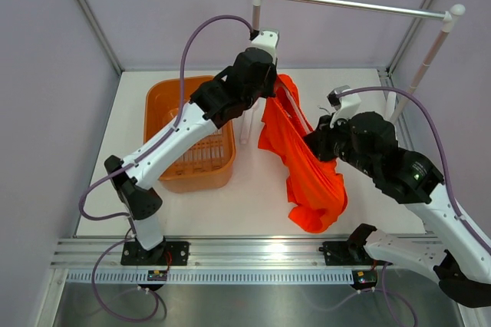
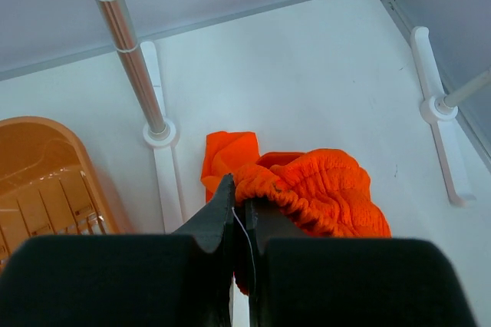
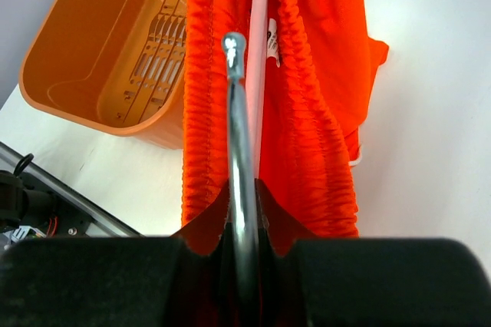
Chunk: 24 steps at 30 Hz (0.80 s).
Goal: Remove the shorts from the hanger
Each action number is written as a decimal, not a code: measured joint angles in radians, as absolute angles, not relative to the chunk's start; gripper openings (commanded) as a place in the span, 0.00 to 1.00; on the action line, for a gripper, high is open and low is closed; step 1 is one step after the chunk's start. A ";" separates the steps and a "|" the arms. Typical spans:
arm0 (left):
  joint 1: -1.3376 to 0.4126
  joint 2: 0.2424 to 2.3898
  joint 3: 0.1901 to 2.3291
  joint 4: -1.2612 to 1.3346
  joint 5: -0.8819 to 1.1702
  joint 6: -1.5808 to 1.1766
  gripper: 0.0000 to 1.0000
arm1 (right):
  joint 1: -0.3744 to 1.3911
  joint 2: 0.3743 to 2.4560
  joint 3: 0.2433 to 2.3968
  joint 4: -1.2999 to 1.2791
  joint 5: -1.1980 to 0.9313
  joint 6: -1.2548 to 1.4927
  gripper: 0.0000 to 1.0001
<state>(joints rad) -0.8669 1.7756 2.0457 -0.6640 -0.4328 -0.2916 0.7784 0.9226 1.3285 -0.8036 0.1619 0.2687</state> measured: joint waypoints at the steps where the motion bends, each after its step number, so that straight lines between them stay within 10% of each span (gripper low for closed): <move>1: -0.863 1.781 2.050 -0.664 -0.428 -0.289 0.00 | 0.778 0.915 1.323 -0.802 0.158 0.268 0.00; 12: -0.825 1.840 2.066 -0.669 -0.361 -0.267 0.00 | 0.778 0.892 1.314 -0.803 0.142 0.245 0.00; 24: -0.925 1.612 1.610 -0.481 -0.306 -0.256 0.00 | 0.791 0.916 1.356 -0.737 0.359 0.271 0.00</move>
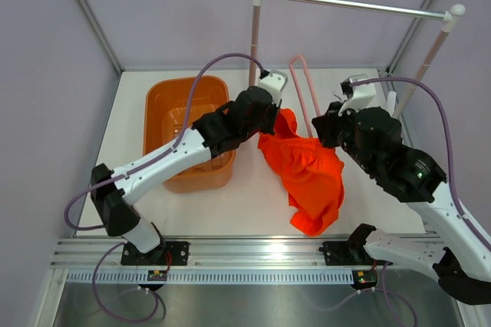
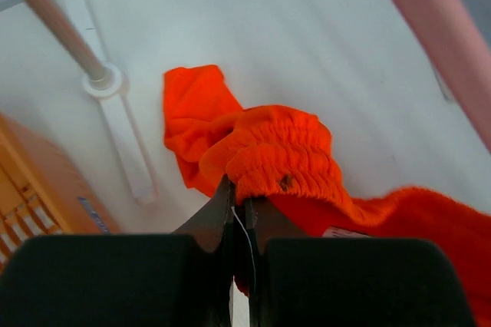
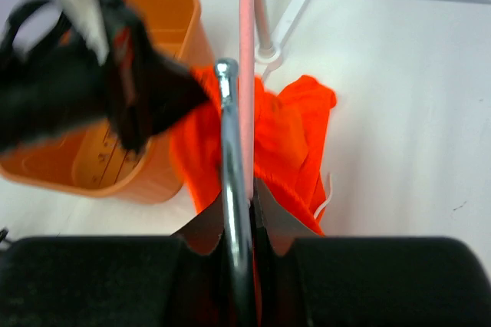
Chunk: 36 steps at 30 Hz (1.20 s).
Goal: Remove the shorts from the hanger
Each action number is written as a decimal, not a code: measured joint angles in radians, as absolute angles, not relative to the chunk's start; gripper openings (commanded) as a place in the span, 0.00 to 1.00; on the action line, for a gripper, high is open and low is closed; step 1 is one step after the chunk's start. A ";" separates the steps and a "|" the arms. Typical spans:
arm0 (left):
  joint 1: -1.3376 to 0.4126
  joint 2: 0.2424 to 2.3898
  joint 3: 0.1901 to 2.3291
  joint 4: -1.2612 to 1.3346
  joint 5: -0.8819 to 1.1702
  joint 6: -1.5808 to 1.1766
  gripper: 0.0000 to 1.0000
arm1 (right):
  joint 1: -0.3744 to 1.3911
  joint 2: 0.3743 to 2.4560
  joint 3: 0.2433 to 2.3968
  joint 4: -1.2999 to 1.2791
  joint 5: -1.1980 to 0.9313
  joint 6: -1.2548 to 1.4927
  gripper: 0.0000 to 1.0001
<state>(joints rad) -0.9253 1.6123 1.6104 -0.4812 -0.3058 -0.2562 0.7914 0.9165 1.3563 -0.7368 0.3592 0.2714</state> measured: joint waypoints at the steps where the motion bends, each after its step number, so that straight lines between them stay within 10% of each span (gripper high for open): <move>1: -0.951 1.591 1.584 -0.464 -0.306 -0.248 0.00 | 0.792 0.935 1.373 -0.731 0.386 0.273 0.00; 14: -1.325 1.413 1.526 -0.392 -0.251 -0.061 0.00 | 0.791 1.182 1.589 -0.655 0.651 0.247 0.00; 36: -1.428 1.255 1.678 -0.472 -0.313 0.170 0.00 | 0.562 1.280 1.840 -0.694 0.683 0.294 0.00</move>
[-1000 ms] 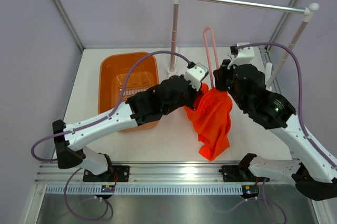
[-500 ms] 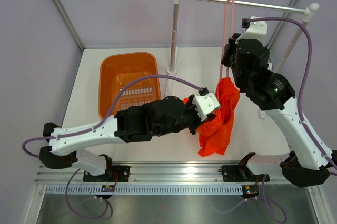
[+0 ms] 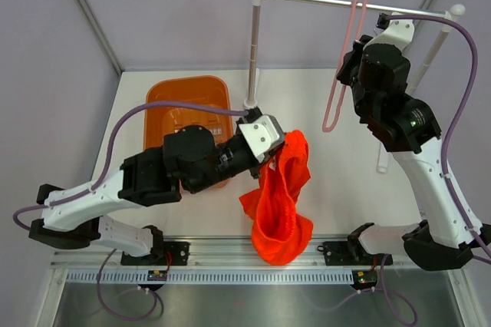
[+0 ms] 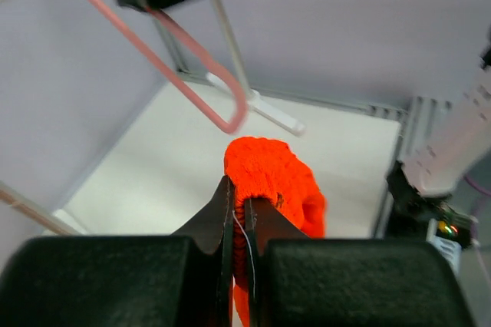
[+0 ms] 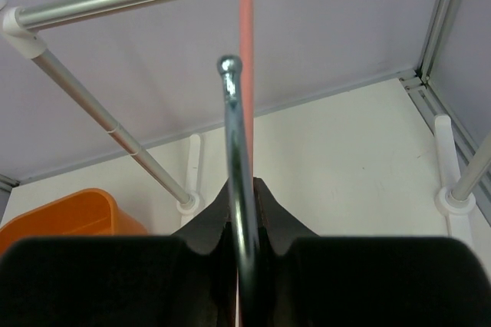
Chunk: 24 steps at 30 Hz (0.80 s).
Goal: Remove the shorts from the hanger
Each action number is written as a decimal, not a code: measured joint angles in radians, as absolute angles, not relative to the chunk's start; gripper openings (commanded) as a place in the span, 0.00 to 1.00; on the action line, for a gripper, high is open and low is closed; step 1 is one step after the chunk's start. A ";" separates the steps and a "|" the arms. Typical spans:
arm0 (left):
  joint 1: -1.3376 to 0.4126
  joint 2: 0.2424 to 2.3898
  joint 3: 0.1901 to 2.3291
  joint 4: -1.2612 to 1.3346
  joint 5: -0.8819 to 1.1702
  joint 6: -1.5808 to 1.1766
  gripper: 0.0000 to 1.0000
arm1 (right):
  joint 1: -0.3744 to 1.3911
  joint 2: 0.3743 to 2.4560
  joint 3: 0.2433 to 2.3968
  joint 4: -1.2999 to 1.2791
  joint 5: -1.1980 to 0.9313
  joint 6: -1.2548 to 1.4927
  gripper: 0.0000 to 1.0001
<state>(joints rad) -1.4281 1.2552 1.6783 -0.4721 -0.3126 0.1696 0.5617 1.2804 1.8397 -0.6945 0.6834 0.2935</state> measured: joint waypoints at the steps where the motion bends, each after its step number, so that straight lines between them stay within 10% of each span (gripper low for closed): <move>1: -1.427 1.269 1.714 -0.461 -0.361 0.202 0.00 | 0.562 1.277 1.833 -0.695 0.678 0.296 0.00; 13: -1.069 1.502 2.247 -0.305 -0.643 0.434 0.00 | 0.561 1.142 1.588 -0.719 0.552 0.352 0.00; 24: -0.723 1.464 2.305 -0.130 -0.772 0.453 0.00 | 0.560 1.119 1.460 -0.726 0.488 0.354 0.00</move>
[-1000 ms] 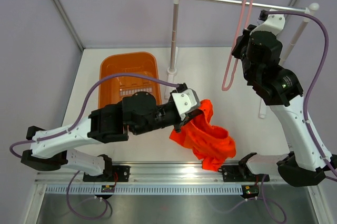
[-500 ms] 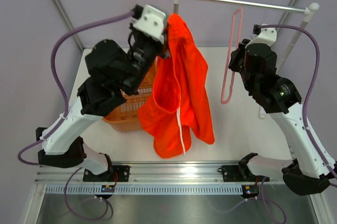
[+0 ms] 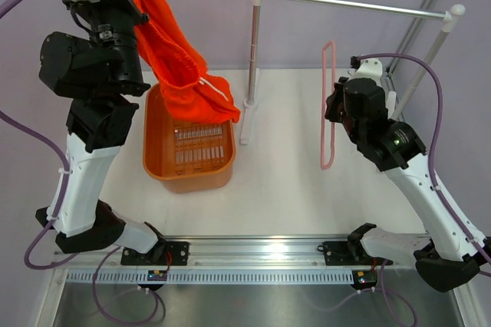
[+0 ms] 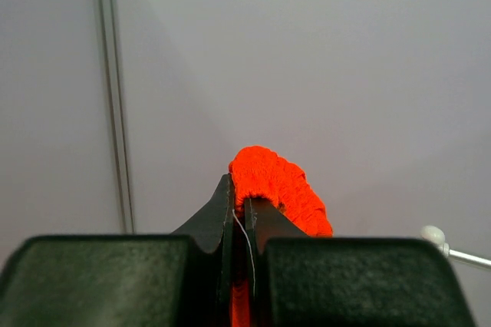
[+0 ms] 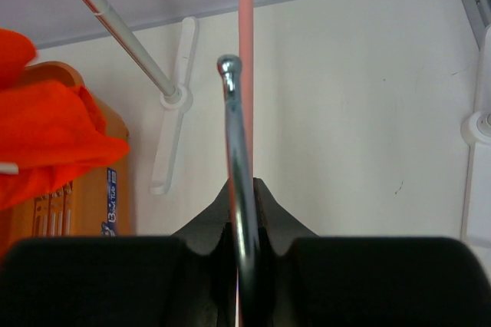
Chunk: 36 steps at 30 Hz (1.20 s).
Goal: Remove the shorts from the hanger
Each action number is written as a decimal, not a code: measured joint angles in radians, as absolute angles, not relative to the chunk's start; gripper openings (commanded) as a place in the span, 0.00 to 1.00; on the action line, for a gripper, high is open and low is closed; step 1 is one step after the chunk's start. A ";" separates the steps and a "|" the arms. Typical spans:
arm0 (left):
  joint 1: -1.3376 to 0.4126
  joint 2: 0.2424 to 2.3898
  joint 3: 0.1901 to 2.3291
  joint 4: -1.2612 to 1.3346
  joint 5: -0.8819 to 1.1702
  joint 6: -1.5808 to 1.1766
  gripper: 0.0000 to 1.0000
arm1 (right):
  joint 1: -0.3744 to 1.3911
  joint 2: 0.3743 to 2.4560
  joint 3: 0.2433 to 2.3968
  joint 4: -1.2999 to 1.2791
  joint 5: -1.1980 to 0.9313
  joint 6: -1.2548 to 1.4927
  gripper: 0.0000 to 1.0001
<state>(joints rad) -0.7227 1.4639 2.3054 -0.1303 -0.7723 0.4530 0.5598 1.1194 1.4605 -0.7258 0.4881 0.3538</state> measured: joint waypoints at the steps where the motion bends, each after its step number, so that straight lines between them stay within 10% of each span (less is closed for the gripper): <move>1: -0.719 1.449 2.277 -0.114 -0.776 0.451 0.00 | 0.560 1.118 1.452 -0.723 0.484 0.354 0.00; 36: -0.467 1.433 1.528 -0.442 -0.591 -0.204 0.00 | 0.560 1.044 1.336 -0.724 0.450 0.402 0.00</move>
